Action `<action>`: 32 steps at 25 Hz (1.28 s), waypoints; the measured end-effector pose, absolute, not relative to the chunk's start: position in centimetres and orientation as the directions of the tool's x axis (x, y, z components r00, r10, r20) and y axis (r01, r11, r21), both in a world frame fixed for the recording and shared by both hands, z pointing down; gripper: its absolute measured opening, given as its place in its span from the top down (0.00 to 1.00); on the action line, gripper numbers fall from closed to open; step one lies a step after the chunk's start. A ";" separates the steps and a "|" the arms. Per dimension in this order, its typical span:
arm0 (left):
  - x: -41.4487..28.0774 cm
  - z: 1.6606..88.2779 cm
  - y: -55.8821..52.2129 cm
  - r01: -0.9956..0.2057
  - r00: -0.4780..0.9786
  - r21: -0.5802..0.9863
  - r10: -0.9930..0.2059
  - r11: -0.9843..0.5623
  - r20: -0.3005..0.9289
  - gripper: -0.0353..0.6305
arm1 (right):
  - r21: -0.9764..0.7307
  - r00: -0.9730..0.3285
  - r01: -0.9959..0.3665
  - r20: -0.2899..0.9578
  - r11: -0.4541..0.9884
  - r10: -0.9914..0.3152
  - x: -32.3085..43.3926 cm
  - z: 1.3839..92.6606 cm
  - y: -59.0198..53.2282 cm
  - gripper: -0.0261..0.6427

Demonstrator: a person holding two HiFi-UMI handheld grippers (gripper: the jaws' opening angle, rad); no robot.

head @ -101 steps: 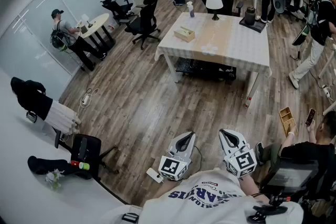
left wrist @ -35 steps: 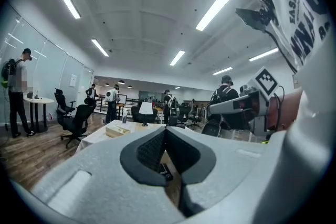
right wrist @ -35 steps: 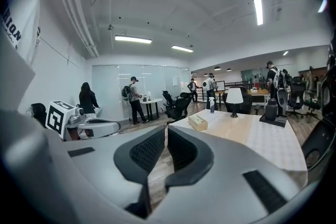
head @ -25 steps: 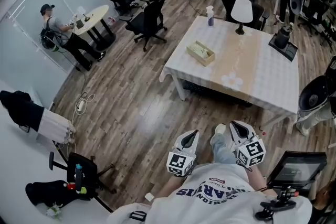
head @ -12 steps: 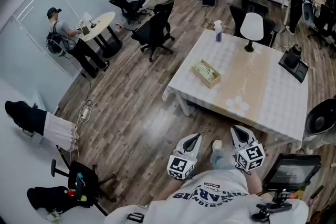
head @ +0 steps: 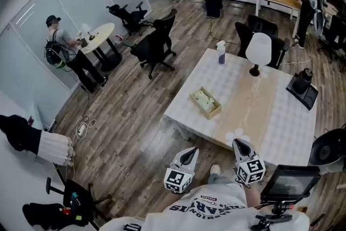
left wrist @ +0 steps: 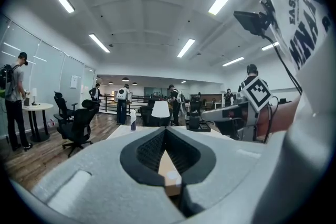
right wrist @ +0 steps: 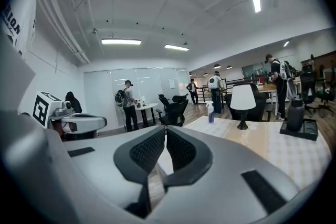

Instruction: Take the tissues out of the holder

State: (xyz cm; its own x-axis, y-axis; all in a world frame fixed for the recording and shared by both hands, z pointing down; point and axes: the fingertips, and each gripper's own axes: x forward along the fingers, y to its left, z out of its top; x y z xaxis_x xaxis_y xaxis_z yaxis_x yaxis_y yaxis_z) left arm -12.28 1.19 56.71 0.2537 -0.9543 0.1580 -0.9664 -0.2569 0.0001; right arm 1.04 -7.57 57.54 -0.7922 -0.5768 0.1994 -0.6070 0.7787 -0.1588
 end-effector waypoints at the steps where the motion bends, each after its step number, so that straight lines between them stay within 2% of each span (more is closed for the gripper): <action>1: -12.6 56.5 0.4 -0.967 0.254 0.011 -0.955 -0.255 0.156 0.94 | -0.157 -0.789 -0.611 0.196 0.776 -0.582 1.1 57.2 -8.5 0.94; 10: -12.9 56.5 -6.2 -0.969 0.246 0.040 -0.952 -0.243 0.181 0.94 | -0.139 -0.774 -0.629 0.204 0.765 -0.599 1.5 58.2 -18.5 0.94; 18: -13.6 56.3 -7.5 -0.971 0.237 0.040 -0.950 -0.234 0.202 0.94 | -0.169 -0.792 -0.605 0.226 0.778 -0.567 0.5 59.2 -18.5 0.94; 32: -16.2 53.2 -11.1 -0.944 0.328 -0.001 -0.936 -0.331 0.127 0.94 | -0.134 -0.704 -0.708 0.217 0.693 -0.677 0.6 56.5 -19.7 0.94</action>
State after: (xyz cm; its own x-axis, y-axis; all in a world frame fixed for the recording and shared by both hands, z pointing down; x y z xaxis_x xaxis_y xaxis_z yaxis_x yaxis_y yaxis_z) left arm -16.22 -11.15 53.23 0.3278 -0.9362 0.1266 -0.9437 -0.3307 -0.0015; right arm 0.62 -19.68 56.47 -0.7038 -0.6765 0.2169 -0.7079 0.6935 -0.1341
